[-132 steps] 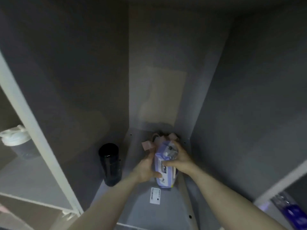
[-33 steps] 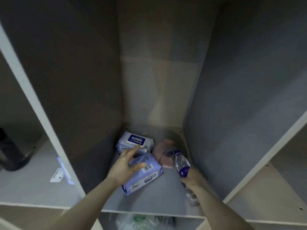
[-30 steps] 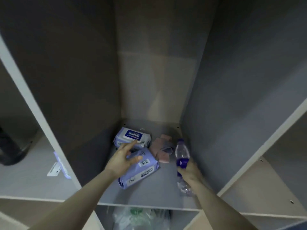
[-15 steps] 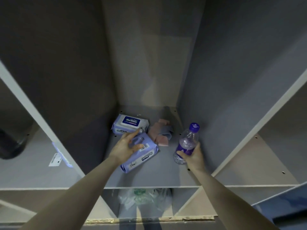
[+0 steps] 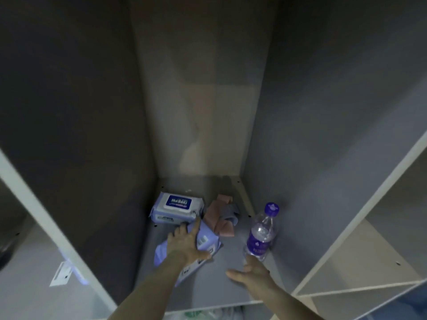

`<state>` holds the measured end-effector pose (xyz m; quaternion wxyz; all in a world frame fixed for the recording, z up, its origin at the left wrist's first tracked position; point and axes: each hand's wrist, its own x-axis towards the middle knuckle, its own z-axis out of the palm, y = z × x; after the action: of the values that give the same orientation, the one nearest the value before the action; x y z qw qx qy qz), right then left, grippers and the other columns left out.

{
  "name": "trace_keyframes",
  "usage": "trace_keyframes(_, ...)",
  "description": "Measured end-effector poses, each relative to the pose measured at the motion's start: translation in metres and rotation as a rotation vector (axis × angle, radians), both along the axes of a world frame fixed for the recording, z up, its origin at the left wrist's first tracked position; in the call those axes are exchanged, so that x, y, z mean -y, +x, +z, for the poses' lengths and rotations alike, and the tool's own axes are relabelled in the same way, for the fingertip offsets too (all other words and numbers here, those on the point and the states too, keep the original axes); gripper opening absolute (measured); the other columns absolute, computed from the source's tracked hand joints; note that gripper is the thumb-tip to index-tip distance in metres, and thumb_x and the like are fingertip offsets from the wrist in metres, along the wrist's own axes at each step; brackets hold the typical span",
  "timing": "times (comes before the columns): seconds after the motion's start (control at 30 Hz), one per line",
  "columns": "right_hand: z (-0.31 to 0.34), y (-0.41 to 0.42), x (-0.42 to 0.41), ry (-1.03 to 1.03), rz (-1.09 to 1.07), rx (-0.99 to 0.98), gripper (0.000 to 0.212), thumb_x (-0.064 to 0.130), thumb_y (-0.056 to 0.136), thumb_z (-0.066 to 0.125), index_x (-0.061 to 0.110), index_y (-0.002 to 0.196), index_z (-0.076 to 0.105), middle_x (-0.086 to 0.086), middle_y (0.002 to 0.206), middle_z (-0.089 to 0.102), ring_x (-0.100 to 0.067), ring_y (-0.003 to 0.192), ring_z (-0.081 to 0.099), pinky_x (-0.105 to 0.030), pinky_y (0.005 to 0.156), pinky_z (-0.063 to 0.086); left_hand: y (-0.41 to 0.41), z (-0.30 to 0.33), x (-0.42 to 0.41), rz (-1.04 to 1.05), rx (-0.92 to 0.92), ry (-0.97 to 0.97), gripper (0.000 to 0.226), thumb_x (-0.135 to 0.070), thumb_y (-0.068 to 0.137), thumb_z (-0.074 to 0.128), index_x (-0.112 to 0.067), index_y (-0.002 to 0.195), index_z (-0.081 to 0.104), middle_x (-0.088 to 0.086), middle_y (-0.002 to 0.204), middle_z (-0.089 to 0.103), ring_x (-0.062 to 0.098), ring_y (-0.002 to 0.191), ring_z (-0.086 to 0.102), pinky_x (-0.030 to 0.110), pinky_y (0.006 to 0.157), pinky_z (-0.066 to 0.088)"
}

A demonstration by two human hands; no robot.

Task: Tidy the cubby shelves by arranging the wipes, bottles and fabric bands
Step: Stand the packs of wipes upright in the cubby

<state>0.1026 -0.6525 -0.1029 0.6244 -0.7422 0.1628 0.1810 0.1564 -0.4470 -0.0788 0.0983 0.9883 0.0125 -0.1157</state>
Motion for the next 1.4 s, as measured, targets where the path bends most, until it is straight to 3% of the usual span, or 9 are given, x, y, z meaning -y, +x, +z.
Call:
trace_keyframes(0.07, 0.016, 0.006, -0.01, 0.059, 0.068, -0.02, 0.072, 0.018, 0.065, 0.084, 0.015, 0.126, 0.045, -0.016, 0.118, 0.057, -0.018, 0.1, 0.062, -0.02, 0.067, 0.052, 0.002, 0.002, 0.002, 0.009, 0.01, -0.042, 0.117, -0.06, 0.062, 0.07, -0.038, 0.148, -0.007, 0.011, 0.147, 0.03, 0.031, 0.134, 0.031, 0.042, 0.105, 0.027)
trace_keyframes(0.23, 0.064, 0.025, -0.045, 0.104, 0.18, -0.001, 0.038, 0.044, 0.092, 0.049, 0.035, 0.129, 0.041, 0.006, 0.131, 0.049, -0.016, 0.118, 0.048, -0.031, 0.097, 0.041, -0.018, 0.031, -0.038, 0.012, 0.007, -0.541, 0.124, -0.036, 0.054, 0.079, -0.051, 0.142, -0.007, 0.001, 0.141, 0.03, 0.02, 0.135, 0.03, 0.03, 0.104, 0.034)
trace_keyframes(0.33, 0.066, 0.029, -0.073, 0.201, 0.238, 0.004, 0.033, 0.048, 0.094, 0.04, 0.032, 0.122, 0.047, 0.004, 0.118, 0.06, -0.018, 0.107, 0.056, -0.033, 0.09, 0.048, -0.032, 0.049, -0.065, -0.065, -0.009, -0.731, 0.122, -0.017, 0.056, 0.081, -0.05, 0.137, -0.005, -0.005, 0.144, 0.024, 0.011, 0.141, 0.02, 0.018, 0.107, 0.023)
trace_keyframes(0.53, 0.06, 0.004, -0.13, 0.271, 0.341, 0.155, 0.021, 0.028, 0.097, 0.043, 0.034, 0.1, 0.063, 0.004, 0.118, 0.065, -0.001, 0.097, 0.063, -0.032, 0.101, 0.045, -0.06, 0.067, -0.085, -0.133, -0.029, -0.389, 0.119, -0.03, 0.066, 0.081, -0.038, 0.148, -0.005, -0.001, 0.157, -0.018, 0.016, 0.146, -0.002, 0.023, 0.113, 0.019)
trace_keyframes(0.77, 0.065, 0.02, -0.126, 0.031, 0.443, 0.153, 0.037, 0.025, 0.094, 0.052, 0.023, 0.13, 0.048, 0.004, 0.135, 0.049, -0.011, 0.125, 0.046, -0.016, 0.09, 0.035, -0.069, 0.073, -0.089, -0.157, 0.065, 0.229, 0.11, -0.036, 0.073, 0.075, -0.015, 0.15, -0.001, 0.005, 0.161, -0.002, 0.02, 0.148, -0.001, 0.034, 0.118, 0.005)
trace_keyframes(0.93, 0.042, 0.091, -0.12, -0.308, 0.461, 0.418, 0.093, 0.069, 0.057, 0.072, 0.029, 0.134, 0.039, -0.001, 0.139, 0.049, -0.021, 0.13, 0.047, -0.04, 0.107, 0.04, -0.062, 0.073, -0.093, -0.133, -0.004, 0.166, 0.115, -0.037, 0.072, 0.075, -0.019, 0.15, -0.008, 0.007, 0.16, -0.01, 0.023, 0.148, -0.008, 0.034, 0.116, -0.008)
trace_keyframes(1.17, 0.023, 0.166, -0.125, -0.781, 0.759, 0.513, 0.128, 0.052, 0.054, 0.079, 0.021, 0.15, 0.001, -0.008, 0.157, 0.008, -0.032, 0.144, 0.01, -0.035, 0.114, 0.022, -0.069, 0.072, -0.096, -0.07, 0.066, -0.158, 0.11, -0.041, 0.073, 0.074, -0.034, 0.149, -0.005, -0.008, 0.159, -0.015, 0.011, 0.143, -0.021, 0.04, 0.117, -0.006)
trace_keyframes(1.27, 0.009, 0.178, -0.127, -0.873, 0.777, 0.471, 0.132, 0.056, 0.051, 0.078, 0.029, 0.148, -0.007, -0.017, 0.156, -0.008, -0.037, 0.145, -0.005, -0.038, 0.117, 0.019, -0.073, 0.061, -0.097, -0.034, 0.248, -0.289, 0.094, -0.042, 0.074, 0.072, -0.033, 0.149, 0.016, -0.009, 0.16, 0.0, 0.002, 0.142, -0.012, 0.039, 0.119, 0.0)
trace_keyframes(1.4, 0.018, 0.167, -0.127, -0.757, 0.695, 0.539, 0.111, 0.038, 0.055, 0.078, 0.028, 0.148, 0.018, -0.012, 0.151, 0.019, -0.034, 0.139, 0.022, -0.036, 0.112, 0.031, -0.08, 0.057, -0.098, -0.047, 0.357, -0.367, 0.081, -0.047, 0.074, 0.065, -0.028, 0.145, 0.033, -0.007, 0.156, 0.011, -0.002, 0.141, -0.003, 0.026, 0.119, 0.003)
